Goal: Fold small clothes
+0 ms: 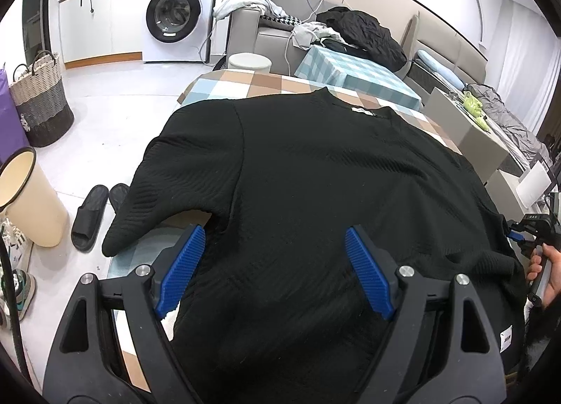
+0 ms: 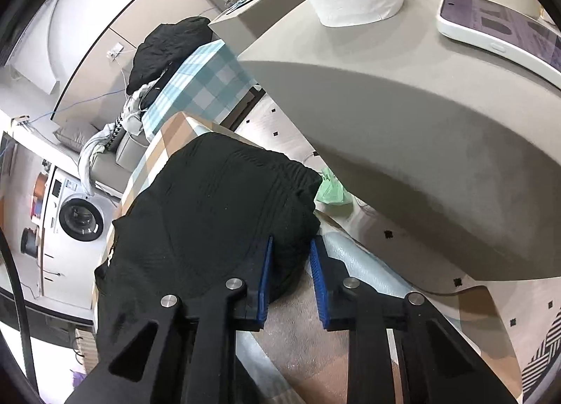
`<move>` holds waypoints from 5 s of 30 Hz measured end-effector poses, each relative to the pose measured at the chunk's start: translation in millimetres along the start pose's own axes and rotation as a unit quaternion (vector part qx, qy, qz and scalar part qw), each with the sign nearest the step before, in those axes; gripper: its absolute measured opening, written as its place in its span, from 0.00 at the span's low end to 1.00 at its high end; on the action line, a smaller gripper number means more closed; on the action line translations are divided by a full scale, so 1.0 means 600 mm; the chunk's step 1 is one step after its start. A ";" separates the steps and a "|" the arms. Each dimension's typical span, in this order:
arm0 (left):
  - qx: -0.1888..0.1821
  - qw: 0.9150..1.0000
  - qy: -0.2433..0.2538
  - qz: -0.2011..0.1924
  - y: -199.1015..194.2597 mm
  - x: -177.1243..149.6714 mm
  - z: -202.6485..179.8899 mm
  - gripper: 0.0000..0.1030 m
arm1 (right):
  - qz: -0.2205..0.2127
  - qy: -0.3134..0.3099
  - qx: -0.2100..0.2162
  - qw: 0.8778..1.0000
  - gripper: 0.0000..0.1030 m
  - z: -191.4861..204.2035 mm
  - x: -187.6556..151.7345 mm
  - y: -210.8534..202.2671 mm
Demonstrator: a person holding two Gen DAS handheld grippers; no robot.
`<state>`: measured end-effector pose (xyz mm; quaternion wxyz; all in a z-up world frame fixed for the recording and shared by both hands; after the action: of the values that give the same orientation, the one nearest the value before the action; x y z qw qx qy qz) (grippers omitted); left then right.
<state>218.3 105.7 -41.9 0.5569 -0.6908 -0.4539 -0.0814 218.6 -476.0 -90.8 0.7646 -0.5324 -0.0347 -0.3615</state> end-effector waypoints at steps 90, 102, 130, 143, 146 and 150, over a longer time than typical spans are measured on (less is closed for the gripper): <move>0.069 0.964 -0.256 -0.012 0.059 0.079 0.303 0.04 | 0.068 -0.230 0.164 0.957 0.43 0.279 -0.125 0.013; -0.087 0.996 -0.004 0.009 0.088 0.168 -0.074 0.06 | 0.050 -0.211 0.169 0.962 0.43 0.250 -0.120 -0.011; 0.033 0.997 -0.058 0.030 0.001 0.004 0.147 0.70 | 0.033 -0.259 0.123 0.958 0.60 0.166 -0.132 -0.082; 0.017 1.000 -0.023 0.006 -0.114 -0.101 0.163 0.70 | 0.010 -0.293 0.121 0.948 0.62 0.093 -0.200 -0.159; 0.017 1.000 -0.014 0.003 -0.127 -0.122 0.164 0.70 | 0.008 -0.311 0.122 0.943 0.67 0.088 -0.221 -0.168; 0.022 1.000 0.003 0.006 -0.139 -0.148 0.169 0.71 | 0.009 -0.329 0.123 0.936 0.68 0.077 -0.245 -0.176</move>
<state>67.5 141.1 -75.8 0.5738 -0.6808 -0.4498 -0.0703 63.5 -379.4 -51.6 0.7728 -0.5241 -0.3239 -0.1521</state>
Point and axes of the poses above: each gripper's, at about its wrist camera, not at the fingertips, and y roughly the way its jaws point, z to its left, x to its top, the point moved 4 cm from there along y, roughly the way its jaws point, and after that the axes turned 14 degrees about -y, right-handed, at the moved point
